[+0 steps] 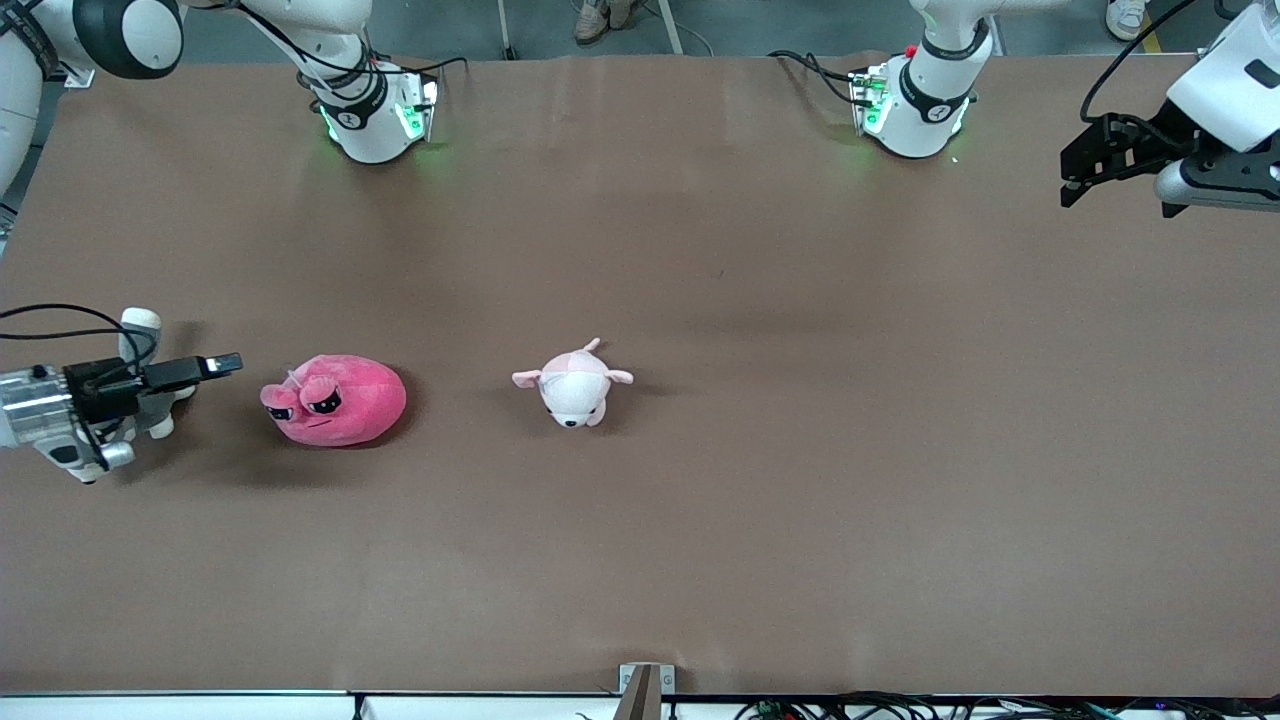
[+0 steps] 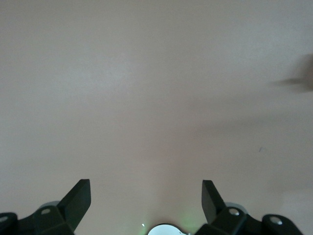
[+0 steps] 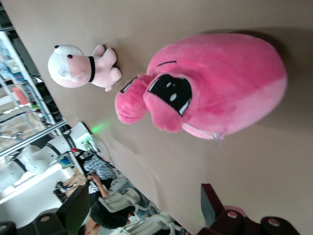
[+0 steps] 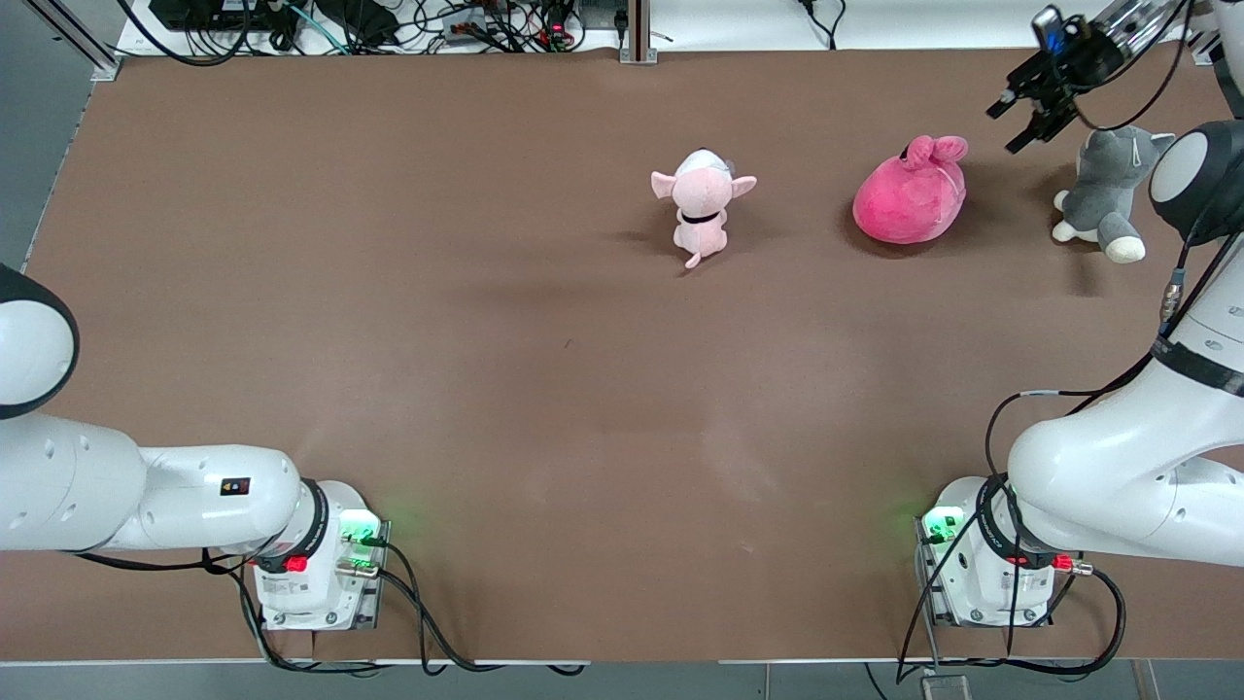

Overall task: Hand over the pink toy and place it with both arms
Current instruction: 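Open the right gripper and withdraw it from the pink plush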

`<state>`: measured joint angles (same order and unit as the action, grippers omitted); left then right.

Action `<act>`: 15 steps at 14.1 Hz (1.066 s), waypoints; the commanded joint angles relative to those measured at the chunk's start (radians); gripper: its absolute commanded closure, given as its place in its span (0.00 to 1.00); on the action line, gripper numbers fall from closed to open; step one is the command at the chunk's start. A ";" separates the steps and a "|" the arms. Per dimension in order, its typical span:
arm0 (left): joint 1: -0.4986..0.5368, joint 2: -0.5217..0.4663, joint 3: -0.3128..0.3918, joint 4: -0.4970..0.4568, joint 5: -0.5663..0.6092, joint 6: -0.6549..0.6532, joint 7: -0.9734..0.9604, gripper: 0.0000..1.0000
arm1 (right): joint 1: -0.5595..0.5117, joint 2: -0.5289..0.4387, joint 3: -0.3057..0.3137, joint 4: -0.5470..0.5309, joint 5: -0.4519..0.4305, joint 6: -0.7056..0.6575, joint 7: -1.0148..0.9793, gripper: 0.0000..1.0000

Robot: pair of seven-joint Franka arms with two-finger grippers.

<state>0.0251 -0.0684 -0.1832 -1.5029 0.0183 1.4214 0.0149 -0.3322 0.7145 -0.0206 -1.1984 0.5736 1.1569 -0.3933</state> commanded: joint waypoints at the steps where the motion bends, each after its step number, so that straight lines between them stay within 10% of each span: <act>1: 0.013 -0.033 -0.002 -0.022 -0.017 0.005 0.008 0.00 | -0.002 -0.071 0.016 0.056 -0.104 -0.023 0.030 0.00; 15: 0.036 -0.037 0.007 -0.036 -0.038 0.004 -0.045 0.00 | 0.148 -0.308 0.018 0.125 -0.537 0.217 0.105 0.00</act>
<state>0.0411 -0.0773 -0.1728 -1.5128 0.0126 1.4208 -0.0082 -0.1849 0.4315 -0.0042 -1.0661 0.0736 1.3282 -0.3030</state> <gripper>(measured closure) 0.000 0.000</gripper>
